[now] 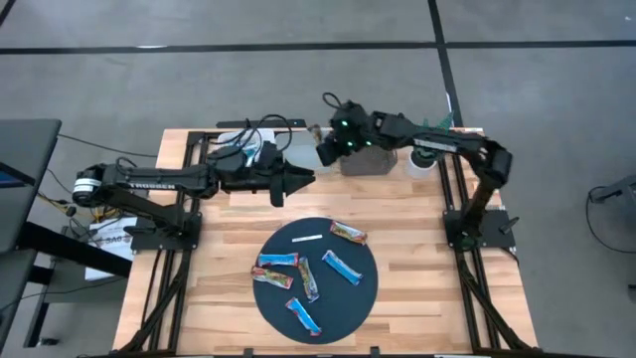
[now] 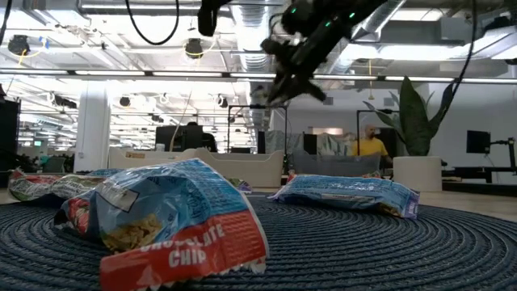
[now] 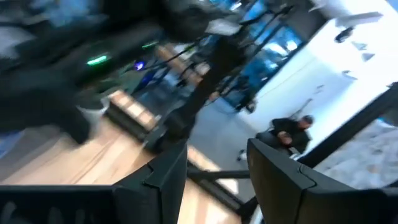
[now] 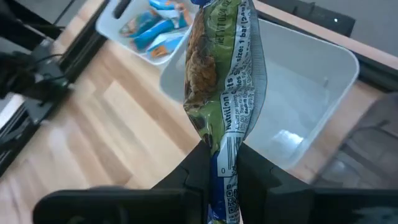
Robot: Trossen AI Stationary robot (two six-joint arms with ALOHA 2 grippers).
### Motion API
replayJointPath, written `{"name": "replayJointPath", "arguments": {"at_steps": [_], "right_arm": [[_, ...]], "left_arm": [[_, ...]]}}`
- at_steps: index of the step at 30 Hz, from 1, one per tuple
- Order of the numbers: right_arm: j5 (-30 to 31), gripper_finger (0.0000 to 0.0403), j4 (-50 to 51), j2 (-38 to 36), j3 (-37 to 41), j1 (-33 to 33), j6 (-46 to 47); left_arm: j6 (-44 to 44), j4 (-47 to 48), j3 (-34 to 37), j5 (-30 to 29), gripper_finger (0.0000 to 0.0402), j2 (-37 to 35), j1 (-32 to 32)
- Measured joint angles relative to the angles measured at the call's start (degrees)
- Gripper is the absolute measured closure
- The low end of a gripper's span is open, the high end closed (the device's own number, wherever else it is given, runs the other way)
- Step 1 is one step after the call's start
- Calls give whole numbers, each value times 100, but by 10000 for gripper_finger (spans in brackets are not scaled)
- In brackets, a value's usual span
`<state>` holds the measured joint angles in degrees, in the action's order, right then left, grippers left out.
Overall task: Pick and place Granola Bars by type
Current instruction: Put the blue granola bar into the gray bin
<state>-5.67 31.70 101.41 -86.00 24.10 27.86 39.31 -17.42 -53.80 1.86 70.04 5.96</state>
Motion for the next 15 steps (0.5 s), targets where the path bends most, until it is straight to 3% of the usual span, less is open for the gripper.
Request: {"name": "replayJointPath", "arguments": {"at_steps": [10,15], "right_arm": [[-318,352,83,1154,-1127,169,-271],[-666,322,108,1336,-1435,262,-291]], "left_arm": [[0,-279,-2,381,242,-162,-2],[-68,-281,-2,397,242,-284,-2]]}}
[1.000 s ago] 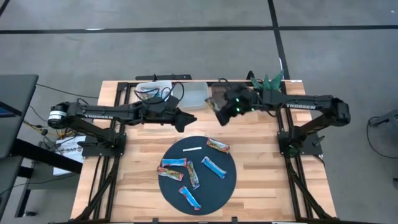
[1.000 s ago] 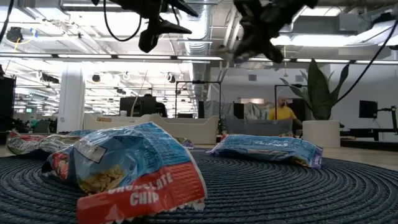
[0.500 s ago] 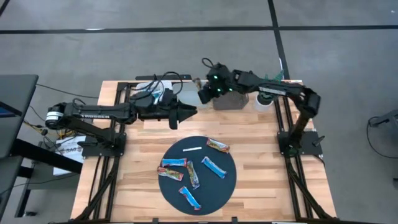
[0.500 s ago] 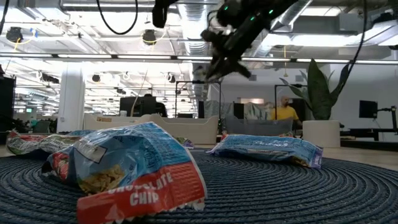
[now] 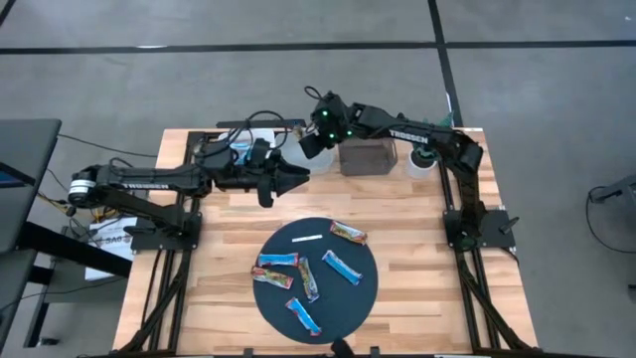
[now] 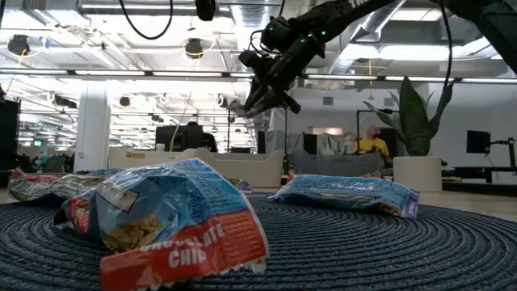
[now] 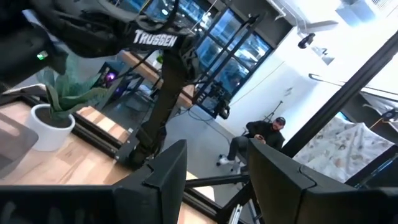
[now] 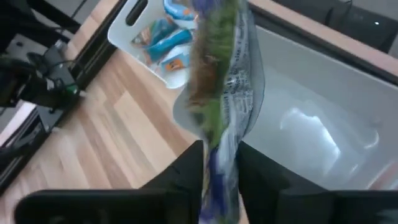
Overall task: Pick and place Granola Bars by type
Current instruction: Put the blue granola bar into the gray bin
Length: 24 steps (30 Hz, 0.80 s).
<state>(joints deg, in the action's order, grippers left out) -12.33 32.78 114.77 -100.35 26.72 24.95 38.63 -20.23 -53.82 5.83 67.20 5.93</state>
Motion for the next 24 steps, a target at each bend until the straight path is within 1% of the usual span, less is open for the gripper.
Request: {"name": "replayJointPath", "arguments": {"at_steps": [6,9,11,14,16,20,22,24], "right_arm": [[-52,245,18,0,-105,146,2],[-457,214,32,-62,-115,218,2],[-748,201,78,-162,-119,198,1],[-1202,193,505,-359,-126,25,-114],[-1353,192,1110,-494,-128,-199,-330],[-1203,199,2451,-744,-128,-886,-842],[-968,204,2911,-806,-128,-1342,-903],[-695,209,3164,-828,-120,-1807,-901]], "left_arm": [[-104,27,-1,9,242,-95,0],[-111,153,-2,60,242,-112,0],[-114,236,-2,164,242,-112,0],[-116,409,-2,389,242,-123,2],[-117,538,-2,561,242,-120,0],[-181,813,-2,886,242,-137,2],[-251,923,-2,1015,242,-172,0],[-267,946,-2,1146,242,-195,1]]}}
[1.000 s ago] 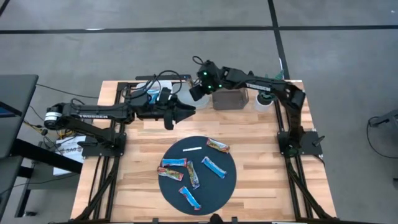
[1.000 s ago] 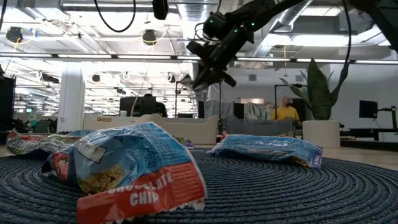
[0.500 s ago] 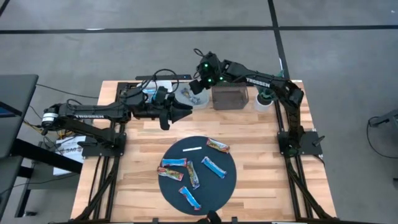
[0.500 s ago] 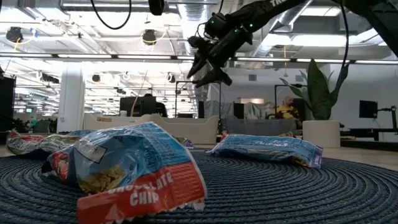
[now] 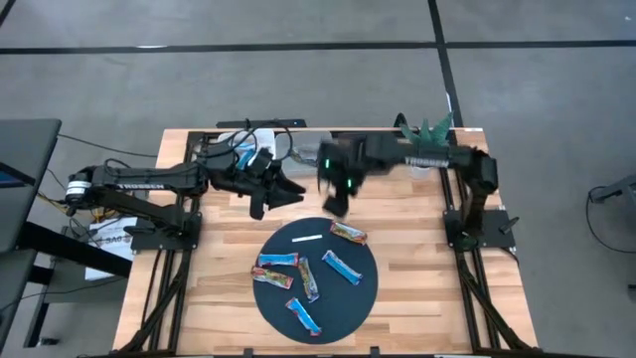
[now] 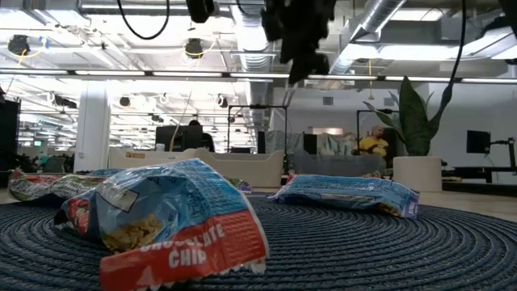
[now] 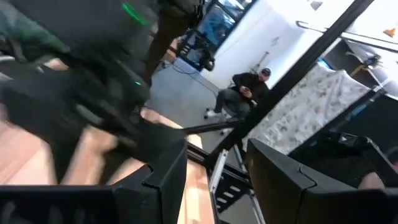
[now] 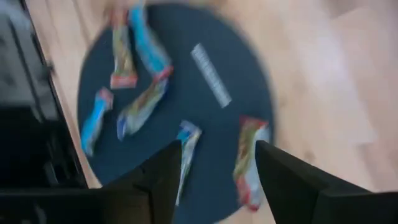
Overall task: Pick and place Granola Bars by type
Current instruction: Put the blue granola bar into the gray bin
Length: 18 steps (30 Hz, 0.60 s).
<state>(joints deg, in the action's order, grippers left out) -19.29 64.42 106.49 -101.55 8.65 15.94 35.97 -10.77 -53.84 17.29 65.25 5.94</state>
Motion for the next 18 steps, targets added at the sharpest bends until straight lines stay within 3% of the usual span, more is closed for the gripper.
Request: {"name": "replayJointPath", "arguments": {"at_steps": [7,18], "right_arm": [[496,226,-166,51,103,-1260,778],[1222,245,-1343,67,1845,-2317,3050]], "left_arm": [[-413,697,3,185,242,-401,-2],[-809,3075,7,161,242,-1299,-242]]}}
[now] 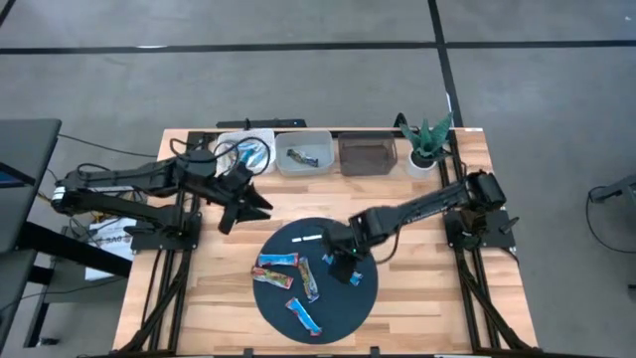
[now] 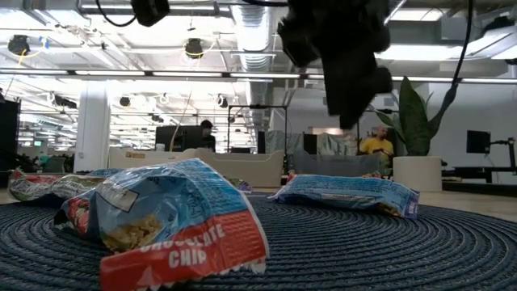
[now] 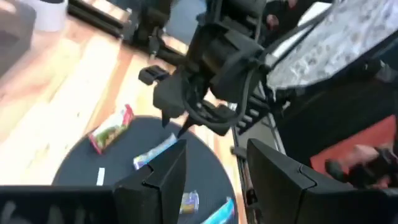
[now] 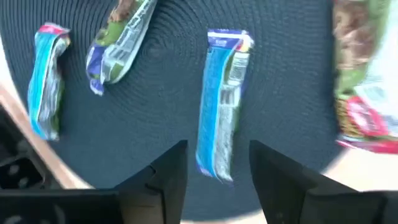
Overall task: Pick and place Granola Bars by type
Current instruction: Put the blue granola bar into the gray bin
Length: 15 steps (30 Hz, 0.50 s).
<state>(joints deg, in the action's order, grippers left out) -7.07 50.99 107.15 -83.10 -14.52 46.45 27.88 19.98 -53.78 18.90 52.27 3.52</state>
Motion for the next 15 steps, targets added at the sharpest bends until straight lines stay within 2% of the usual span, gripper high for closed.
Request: {"name": "replayJointPath", "arguments": {"at_steps": [5,9,15], "right_arm": [[478,249,-383,0,420,-244,573],[713,250,-370,0,568,-284,601],[740,252,-385,0,570,-282,304]], "left_arm": [[-124,-18,-3,7,242,-64,-375],[-258,202,-4,-18,242,-67,-649],[-414,1408,-7,-490,242,-67,-928]]}}
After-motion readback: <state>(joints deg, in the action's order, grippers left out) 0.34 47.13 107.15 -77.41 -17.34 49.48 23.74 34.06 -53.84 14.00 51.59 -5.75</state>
